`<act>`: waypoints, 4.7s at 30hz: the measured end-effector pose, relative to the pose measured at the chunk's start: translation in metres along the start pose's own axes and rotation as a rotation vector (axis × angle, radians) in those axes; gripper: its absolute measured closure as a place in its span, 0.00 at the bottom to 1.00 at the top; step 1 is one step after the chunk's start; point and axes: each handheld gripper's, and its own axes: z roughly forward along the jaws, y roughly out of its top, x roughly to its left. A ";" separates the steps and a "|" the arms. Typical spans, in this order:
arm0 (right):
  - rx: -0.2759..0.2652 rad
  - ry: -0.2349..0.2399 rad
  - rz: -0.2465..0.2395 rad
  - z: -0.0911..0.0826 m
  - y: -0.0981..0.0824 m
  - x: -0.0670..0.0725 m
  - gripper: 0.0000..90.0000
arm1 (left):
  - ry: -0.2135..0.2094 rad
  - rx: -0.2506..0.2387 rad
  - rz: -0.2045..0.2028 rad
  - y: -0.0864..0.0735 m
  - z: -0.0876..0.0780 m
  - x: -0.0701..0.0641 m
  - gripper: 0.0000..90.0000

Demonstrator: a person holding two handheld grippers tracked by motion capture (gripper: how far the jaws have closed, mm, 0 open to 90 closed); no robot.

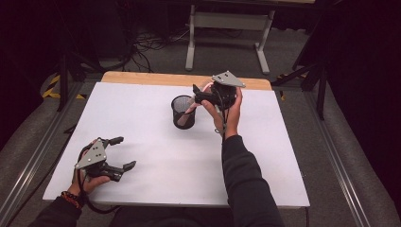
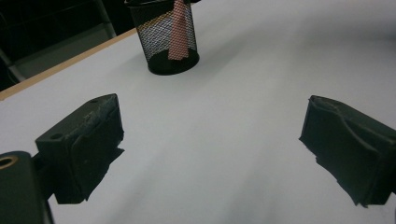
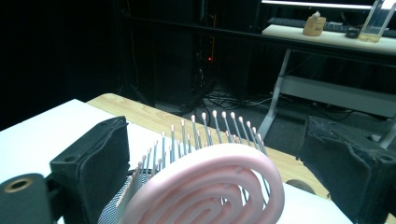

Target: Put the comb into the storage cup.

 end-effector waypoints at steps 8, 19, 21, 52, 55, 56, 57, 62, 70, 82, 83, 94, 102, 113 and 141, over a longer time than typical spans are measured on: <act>0.009 -0.016 -0.048 -0.006 0.004 0.003 0.10 | -0.002 -0.007 0.002 0.001 0.000 -0.001 0.07; -0.009 -0.019 -0.095 -0.017 0.009 0.006 0.10 | -0.004 -0.001 -0.002 0.000 0.000 -0.001 0.07; -0.008 -0.019 -0.099 -0.018 0.010 0.006 0.10 | -0.003 -0.003 -0.002 0.000 0.000 -0.001 0.07; -0.054 0.008 -0.231 -0.055 0.007 0.025 0.12 | 0.006 0.014 0.004 -0.001 0.002 -0.001 0.06; -0.057 0.010 -0.243 -0.059 0.004 0.027 0.12 | 0.007 0.013 0.003 -0.001 0.003 -0.001 0.06; -0.059 0.013 -0.244 -0.059 0.004 0.027 0.12 | 0.005 0.014 0.002 -0.001 0.004 -0.001 0.06; -0.058 0.015 -0.246 -0.061 0.003 0.027 0.12 | 0.005 0.019 0.004 -0.001 0.004 -0.001 0.06; -0.063 0.020 -0.239 -0.067 -0.001 0.026 0.12 | 0.005 0.027 0.008 -0.001 0.004 -0.002 0.06; -0.065 0.037 -0.241 -0.078 -0.007 0.027 0.12 | 0.011 0.028 0.009 -0.001 0.003 -0.002 0.06; -0.082 0.055 -0.259 -0.090 -0.020 0.030 0.12 | 0.008 0.037 0.007 -0.002 0.004 -0.002 0.06; -0.079 0.056 -0.260 -0.090 -0.021 0.030 0.12 | 0.009 0.038 0.008 -0.002 0.004 -0.002 0.06; -0.083 0.058 -0.300 -0.102 -0.036 0.030 0.11 | 0.011 0.042 0.005 -0.002 0.003 -0.002 0.05; -0.084 0.052 -0.302 -0.108 -0.041 0.026 0.11 | 0.005 0.045 0.010 -0.002 0.004 -0.002 0.05; -0.133 0.082 -0.306 -0.124 -0.048 0.020 0.09 | 0.022 0.035 0.005 -0.002 0.002 -0.002 0.05; -0.101 0.112 -0.321 -0.139 -0.085 0.010 0.09 | 0.011 0.050 0.010 -0.003 0.005 -0.002 0.05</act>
